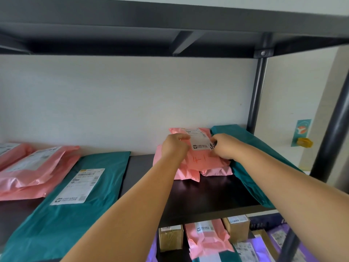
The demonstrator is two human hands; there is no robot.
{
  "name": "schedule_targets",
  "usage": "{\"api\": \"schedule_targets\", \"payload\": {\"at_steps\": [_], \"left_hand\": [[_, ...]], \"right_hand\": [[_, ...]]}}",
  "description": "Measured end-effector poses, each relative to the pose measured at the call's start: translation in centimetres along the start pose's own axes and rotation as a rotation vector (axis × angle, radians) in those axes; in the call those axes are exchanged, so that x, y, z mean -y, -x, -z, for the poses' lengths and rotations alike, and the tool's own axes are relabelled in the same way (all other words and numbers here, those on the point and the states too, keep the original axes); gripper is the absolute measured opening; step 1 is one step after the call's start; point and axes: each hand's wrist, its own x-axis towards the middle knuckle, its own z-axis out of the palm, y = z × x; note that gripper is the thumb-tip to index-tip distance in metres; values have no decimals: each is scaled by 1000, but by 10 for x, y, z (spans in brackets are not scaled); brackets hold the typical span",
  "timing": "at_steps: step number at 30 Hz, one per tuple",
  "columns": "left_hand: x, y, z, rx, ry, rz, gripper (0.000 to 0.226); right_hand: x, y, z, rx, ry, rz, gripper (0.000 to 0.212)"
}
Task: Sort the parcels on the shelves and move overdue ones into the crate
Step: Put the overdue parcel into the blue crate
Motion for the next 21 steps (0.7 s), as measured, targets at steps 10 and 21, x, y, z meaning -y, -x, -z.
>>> {"api": "schedule_targets", "payload": {"at_steps": [10,21], "left_hand": [[-11,13,51,-54,436,-46,45],[10,41,107,-55,798,12,48]], "right_hand": [[12,17,18,-217,-574,98,63],[39,44,2,-79,-1166,202,27]]}}
